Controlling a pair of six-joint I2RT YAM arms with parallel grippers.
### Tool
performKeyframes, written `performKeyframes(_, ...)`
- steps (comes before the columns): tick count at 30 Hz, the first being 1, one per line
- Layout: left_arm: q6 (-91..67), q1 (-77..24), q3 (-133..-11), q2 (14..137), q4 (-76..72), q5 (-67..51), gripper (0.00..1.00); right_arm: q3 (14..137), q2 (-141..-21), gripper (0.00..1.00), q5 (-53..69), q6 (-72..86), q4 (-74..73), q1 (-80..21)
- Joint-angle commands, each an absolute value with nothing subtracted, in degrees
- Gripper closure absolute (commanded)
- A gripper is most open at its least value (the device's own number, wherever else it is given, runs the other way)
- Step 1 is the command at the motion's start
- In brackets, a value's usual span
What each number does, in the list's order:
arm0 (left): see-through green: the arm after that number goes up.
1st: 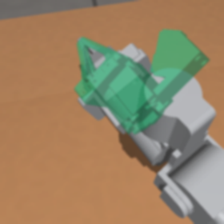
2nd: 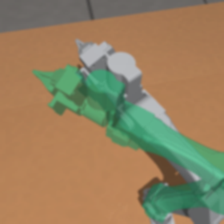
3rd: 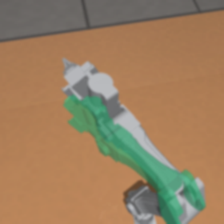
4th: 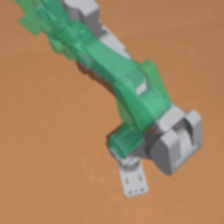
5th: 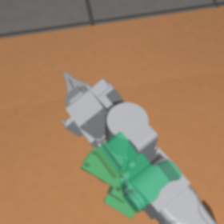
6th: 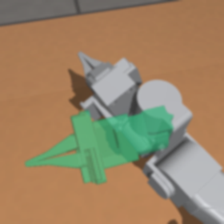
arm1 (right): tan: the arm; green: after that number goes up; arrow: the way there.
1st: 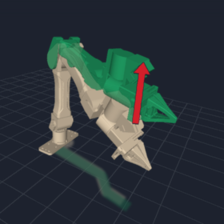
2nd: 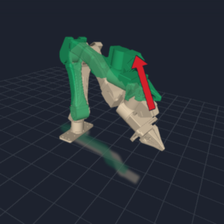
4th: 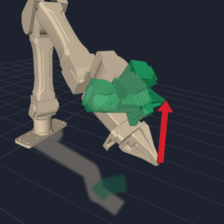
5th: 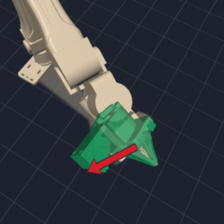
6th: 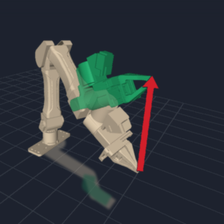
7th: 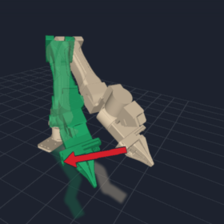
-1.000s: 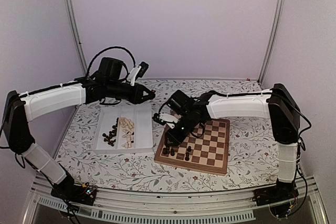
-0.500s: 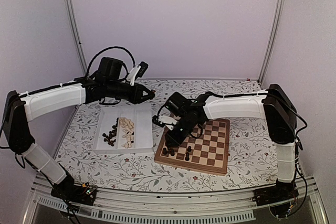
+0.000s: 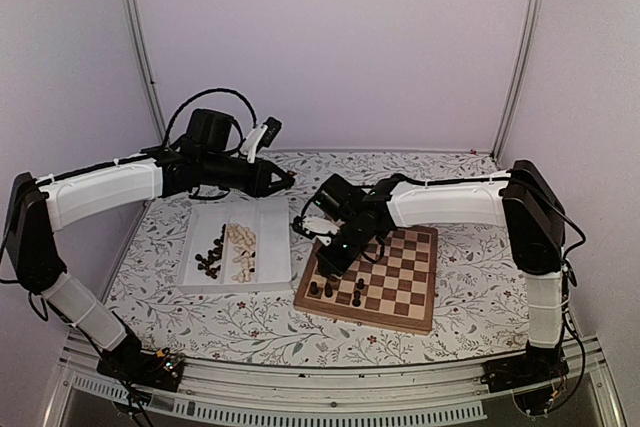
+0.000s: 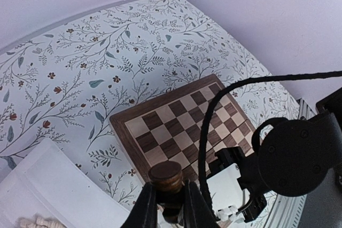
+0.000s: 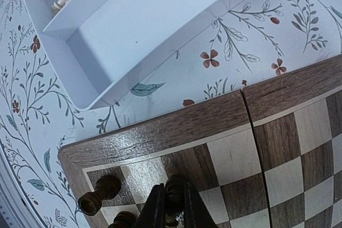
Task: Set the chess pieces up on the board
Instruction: Pick up the chess piece from the chessboard.
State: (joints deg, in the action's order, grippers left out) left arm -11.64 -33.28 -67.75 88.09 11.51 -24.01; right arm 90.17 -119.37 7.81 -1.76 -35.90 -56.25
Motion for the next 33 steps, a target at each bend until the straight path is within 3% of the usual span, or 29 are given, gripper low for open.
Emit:
performKeyframes(1,-11.74,-32.26,-68.32,87.76,11.78,-24.86,1.00,90.55,-117.78,0.91,4.97,-1.66,-35.30,-56.39)
performKeyframes(10,-11.87,-32.17,-68.47,88.07,12.04,-24.61,1.00,88.53,-116.95,0.91,4.57,-1.91,-35.60,-55.82)
performKeyframes(14,-12.07,-32.08,-68.47,88.22,12.06,-24.82,1.00,87.19,-116.31,0.70,4.20,-1.81,-35.68,-55.62)
performKeyframes(19,-12.14,-31.99,-68.56,88.40,12.28,-24.99,1.00,86.30,-115.17,0.58,4.13,-1.07,-35.72,-55.63)
performKeyframes(27,-12.24,-31.93,-68.59,88.59,12.23,-25.26,1.00,83.44,-113.33,0.57,4.17,-0.88,-36.19,-55.64)
performKeyframes(33,-12.34,-31.90,-68.73,88.98,12.44,-25.72,1.00,82.03,-112.37,0.66,5.57,-0.97,-35.40,-55.68)
